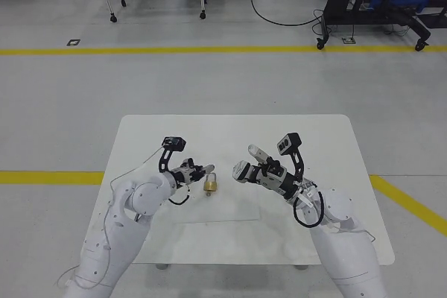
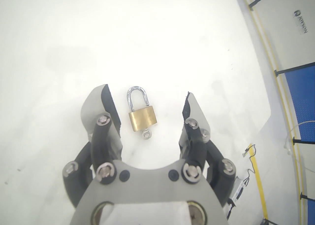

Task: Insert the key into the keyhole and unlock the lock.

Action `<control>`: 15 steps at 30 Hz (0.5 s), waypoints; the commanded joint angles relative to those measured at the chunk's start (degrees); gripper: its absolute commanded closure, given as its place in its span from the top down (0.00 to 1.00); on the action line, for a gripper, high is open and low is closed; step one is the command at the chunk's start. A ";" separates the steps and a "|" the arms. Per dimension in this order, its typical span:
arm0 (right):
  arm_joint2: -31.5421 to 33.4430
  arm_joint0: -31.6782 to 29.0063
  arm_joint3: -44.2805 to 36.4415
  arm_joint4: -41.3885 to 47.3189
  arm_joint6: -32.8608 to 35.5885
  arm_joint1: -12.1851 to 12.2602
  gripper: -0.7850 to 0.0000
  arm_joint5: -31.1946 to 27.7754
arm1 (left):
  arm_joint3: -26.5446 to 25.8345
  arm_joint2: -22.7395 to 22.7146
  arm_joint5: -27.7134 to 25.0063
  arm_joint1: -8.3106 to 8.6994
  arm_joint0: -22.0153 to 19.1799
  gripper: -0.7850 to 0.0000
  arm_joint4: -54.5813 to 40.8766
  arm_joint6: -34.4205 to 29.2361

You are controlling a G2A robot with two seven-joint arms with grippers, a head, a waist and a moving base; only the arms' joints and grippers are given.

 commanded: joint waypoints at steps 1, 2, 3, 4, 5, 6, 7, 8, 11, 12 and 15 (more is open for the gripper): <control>0.00 0.00 0.00 0.00 0.00 0.00 1.00 0.00 | -3.84 -3.65 -0.96 0.71 2.71 0.82 -0.46 2.28; 0.00 0.00 0.00 0.00 0.00 0.00 1.00 0.00 | -5.53 -5.38 -1.49 1.03 4.12 0.83 -0.63 3.74; 0.00 0.00 0.00 0.00 0.00 0.00 1.00 0.00 | -7.16 -7.09 -1.90 1.33 5.47 0.85 -0.59 5.37; 0.00 0.00 0.00 0.00 0.00 0.00 1.00 0.00 | -8.42 -8.88 -2.04 1.62 6.73 0.87 -0.16 7.31; 0.00 0.00 0.00 0.00 0.00 0.00 1.00 0.00 | -9.41 -10.40 -2.06 1.87 7.89 0.88 0.43 8.97; 0.00 0.00 0.00 0.00 0.00 0.00 1.00 0.00 | -10.27 -11.75 -2.05 2.08 8.84 0.90 0.71 10.49; 0.00 0.00 0.00 0.00 0.00 0.00 1.00 0.00 | -10.90 -12.94 -2.13 2.24 9.69 0.91 0.71 11.85; 0.00 0.00 0.00 0.00 0.00 0.00 1.00 0.00 | -11.34 -13.88 -2.30 2.38 10.47 0.91 0.39 12.59; 0.00 0.00 0.00 0.00 0.00 0.00 1.00 0.00 | -12.58 -17.04 -3.39 2.77 12.50 0.93 -1.78 14.67; 0.00 0.00 0.00 0.00 0.00 0.00 1.00 0.00 | -12.94 -17.94 -3.69 2.90 13.09 0.94 -2.35 15.11; 0.00 0.00 0.00 0.00 0.00 0.00 1.00 0.00 | -13.92 -19.98 -4.60 3.20 14.62 0.95 -3.24 16.78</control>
